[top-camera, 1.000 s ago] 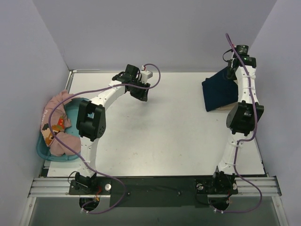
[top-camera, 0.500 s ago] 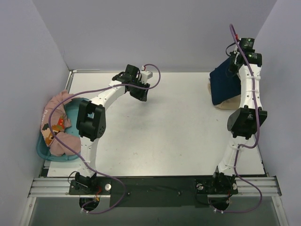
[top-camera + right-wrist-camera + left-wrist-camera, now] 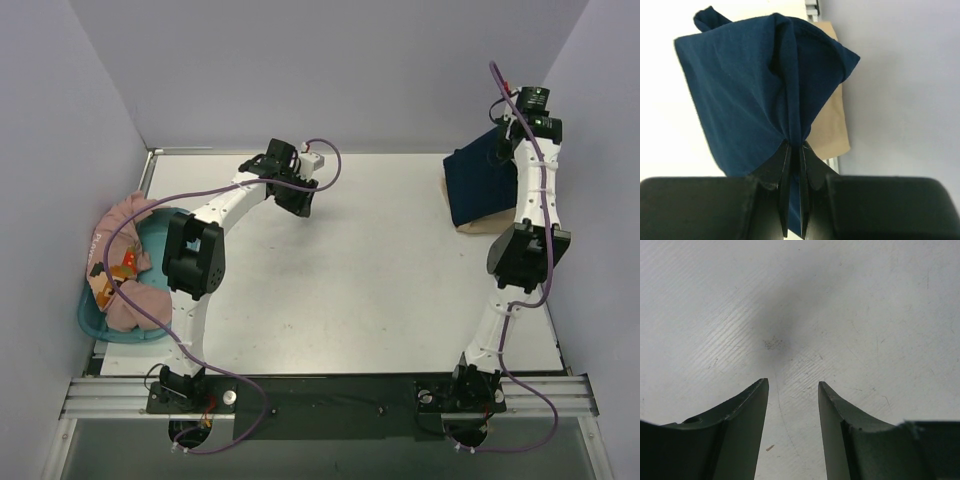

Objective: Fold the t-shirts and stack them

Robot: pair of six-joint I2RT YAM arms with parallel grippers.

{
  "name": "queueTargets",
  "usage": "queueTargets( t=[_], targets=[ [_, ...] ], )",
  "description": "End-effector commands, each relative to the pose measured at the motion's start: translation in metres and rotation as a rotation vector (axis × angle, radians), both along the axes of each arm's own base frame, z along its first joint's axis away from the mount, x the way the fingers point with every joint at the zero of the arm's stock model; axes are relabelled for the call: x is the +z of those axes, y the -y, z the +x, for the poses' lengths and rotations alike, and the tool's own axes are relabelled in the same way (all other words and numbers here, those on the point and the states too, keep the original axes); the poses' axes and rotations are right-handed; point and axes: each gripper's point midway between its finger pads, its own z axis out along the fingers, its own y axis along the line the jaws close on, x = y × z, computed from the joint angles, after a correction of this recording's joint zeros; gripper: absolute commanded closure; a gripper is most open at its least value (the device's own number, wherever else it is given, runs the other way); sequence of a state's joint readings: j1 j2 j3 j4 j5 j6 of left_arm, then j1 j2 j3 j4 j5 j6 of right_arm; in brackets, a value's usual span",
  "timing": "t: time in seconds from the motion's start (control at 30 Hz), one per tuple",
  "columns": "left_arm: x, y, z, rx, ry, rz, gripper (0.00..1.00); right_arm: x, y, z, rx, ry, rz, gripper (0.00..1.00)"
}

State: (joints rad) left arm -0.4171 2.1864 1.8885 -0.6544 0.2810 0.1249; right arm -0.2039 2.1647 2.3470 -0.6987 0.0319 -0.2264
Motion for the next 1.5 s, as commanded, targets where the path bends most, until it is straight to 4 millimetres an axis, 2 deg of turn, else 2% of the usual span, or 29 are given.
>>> queueTargets(
  t=[0.0, 0.1, 0.23, 0.37, 0.47, 0.53, 0.6, 0.67, 0.73, 0.83, 0.9, 0.97, 1.0, 1.1, 1.13, 1.17, 1.2, 1.23, 1.27, 1.3, 1.33, 1.37, 1.4, 1.43, 1.47],
  targets=[
    [0.026, -0.011, 0.003, -0.01, 0.066, 0.035, 0.46, -0.022, 0.05, 0.002, -0.047, -0.054, -0.112, 1.0],
    [0.031, -0.015, 0.004, -0.018, 0.076, 0.061, 0.45, -0.039, 0.065, 0.005, -0.037, -0.068, -0.121, 1.0],
    [0.04, -0.015, 0.003, -0.035, 0.087, 0.066, 0.45, -0.061, 0.075, 0.015, -0.036, -0.083, -0.137, 1.0],
    [0.043, -0.021, 0.0, -0.051, 0.082, 0.088, 0.45, -0.077, 0.095, 0.018, -0.067, -0.114, -0.217, 1.0],
    [0.043, -0.026, 0.0, -0.049, 0.077, 0.104, 0.45, -0.079, 0.11, 0.021, -0.1, -0.1, -0.265, 1.0],
    [0.043, -0.028, 0.001, -0.046, 0.077, 0.107, 0.45, -0.07, 0.121, 0.025, -0.129, -0.063, -0.296, 0.99],
    [0.043, -0.028, 0.0, -0.046, 0.076, 0.108, 0.45, -0.062, 0.127, 0.03, -0.144, -0.029, -0.329, 0.79],
    [0.042, -0.028, -0.001, -0.048, 0.07, 0.105, 0.45, -0.057, 0.138, 0.025, -0.184, -0.038, -0.386, 0.43],
    [0.041, -0.027, -0.002, -0.05, 0.065, 0.105, 0.45, -0.046, 0.142, 0.018, -0.228, -0.035, -0.414, 0.36],
    [0.044, -0.028, -0.003, -0.051, 0.069, 0.106, 0.45, -0.029, 0.141, 0.01, -0.268, -0.017, -0.421, 0.32],
    [0.047, -0.029, -0.004, -0.053, 0.073, 0.106, 0.45, -0.015, 0.132, 0.008, -0.272, 0.015, -0.4, 0.3],
    [0.053, -0.03, -0.006, -0.06, 0.081, 0.103, 0.45, -0.005, 0.114, 0.007, -0.245, 0.042, -0.367, 0.29],
    [0.061, -0.031, -0.008, -0.064, 0.093, 0.103, 0.45, 0.003, 0.099, 0.008, -0.219, 0.065, -0.353, 0.28],
    [0.074, -0.035, -0.015, -0.074, 0.106, 0.105, 0.45, 0.007, 0.067, 0.007, -0.151, 0.083, -0.306, 0.28],
    [0.084, -0.038, -0.018, -0.071, 0.12, 0.1, 0.45, 0.007, 0.056, 0.001, -0.125, 0.078, -0.271, 0.28],
    [0.085, -0.041, -0.023, -0.072, 0.118, 0.101, 0.45, 0.008, 0.04, -0.007, -0.098, 0.065, -0.251, 0.27],
    [0.098, -0.043, -0.026, -0.074, 0.144, 0.093, 0.45, 0.006, 0.027, -0.008, -0.08, 0.074, -0.213, 0.27],
    [0.097, -0.045, -0.032, -0.076, 0.137, 0.095, 0.45, 0.006, 0.01, -0.017, -0.06, 0.076, -0.179, 0.27],
    [0.112, -0.048, -0.035, -0.076, 0.172, 0.084, 0.44, 0.009, -0.003, -0.02, -0.029, 0.093, -0.148, 0.27],
    [0.107, -0.051, -0.041, -0.082, 0.161, 0.091, 0.44, 0.004, -0.021, -0.031, -0.012, 0.096, -0.104, 0.25],
    [0.112, -0.055, -0.049, -0.083, 0.175, 0.088, 0.44, 0.008, -0.034, -0.035, 0.018, 0.122, -0.067, 0.24],
    [0.115, -0.058, -0.051, -0.077, 0.181, 0.085, 0.44, 0.001, -0.049, -0.047, 0.024, 0.131, -0.032, 0.22],
    [0.118, -0.063, -0.062, -0.078, 0.182, 0.081, 0.44, -0.003, -0.059, -0.054, 0.042, 0.136, -0.007, 0.22],
    [0.121, -0.067, -0.067, -0.064, 0.186, 0.074, 0.44, -0.002, -0.073, -0.067, 0.064, 0.166, 0.011, 0.09],
    [0.121, -0.074, -0.077, -0.052, 0.183, 0.073, 0.43, -0.009, -0.08, -0.075, 0.069, 0.166, 0.027, 0.09]
  ],
)
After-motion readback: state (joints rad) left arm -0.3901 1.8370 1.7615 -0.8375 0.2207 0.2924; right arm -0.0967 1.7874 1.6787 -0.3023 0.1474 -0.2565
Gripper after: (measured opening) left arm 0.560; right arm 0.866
